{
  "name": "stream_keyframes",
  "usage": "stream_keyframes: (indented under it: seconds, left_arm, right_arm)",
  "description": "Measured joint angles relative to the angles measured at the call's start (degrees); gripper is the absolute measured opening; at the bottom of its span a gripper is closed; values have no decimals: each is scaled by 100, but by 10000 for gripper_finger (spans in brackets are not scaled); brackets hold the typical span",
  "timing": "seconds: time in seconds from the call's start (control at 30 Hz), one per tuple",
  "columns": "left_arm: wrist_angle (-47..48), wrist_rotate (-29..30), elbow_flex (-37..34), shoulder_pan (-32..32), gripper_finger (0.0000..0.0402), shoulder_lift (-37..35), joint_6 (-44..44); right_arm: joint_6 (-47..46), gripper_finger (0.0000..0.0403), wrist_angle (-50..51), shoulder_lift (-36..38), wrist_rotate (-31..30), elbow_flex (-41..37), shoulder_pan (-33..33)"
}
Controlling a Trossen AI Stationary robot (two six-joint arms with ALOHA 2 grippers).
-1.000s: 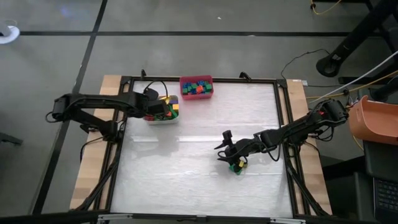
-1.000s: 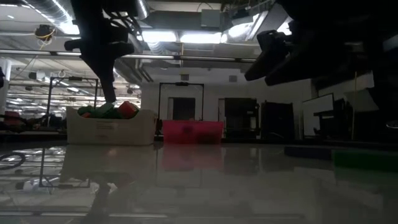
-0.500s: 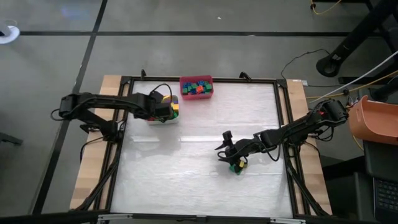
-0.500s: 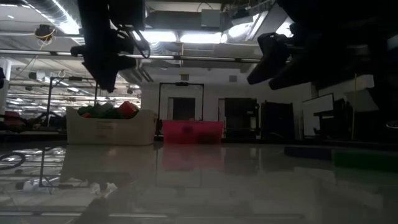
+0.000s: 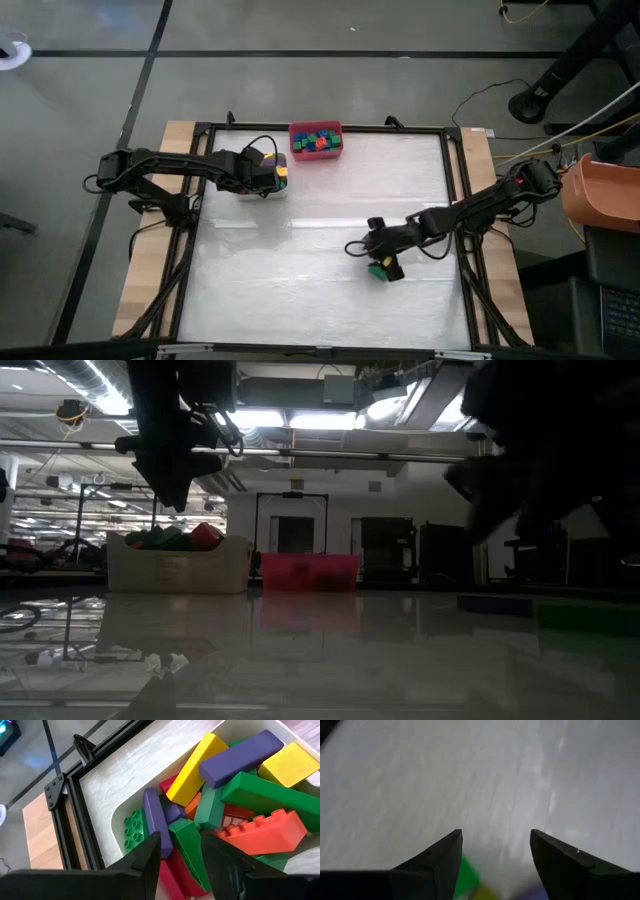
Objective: Sort blocks by size
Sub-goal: Put the large violet wooden block into the white bin
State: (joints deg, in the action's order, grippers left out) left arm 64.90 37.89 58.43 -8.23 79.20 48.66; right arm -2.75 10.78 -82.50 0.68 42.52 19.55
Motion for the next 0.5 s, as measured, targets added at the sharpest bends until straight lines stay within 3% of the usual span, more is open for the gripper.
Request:
stream_keyframes:
  seconds: [0.23, 0.5]
  left_arm:
    - [-2, 0, -1, -1, 125, -2, -8]
    - [-2, 1, 0, -1, 125, -4, -92]
  right_arm:
    - [-1428, 232, 1127, -24, -719, 35, -2]
    - [-2129, 232, 1258, -331, -1091, 34, -2]
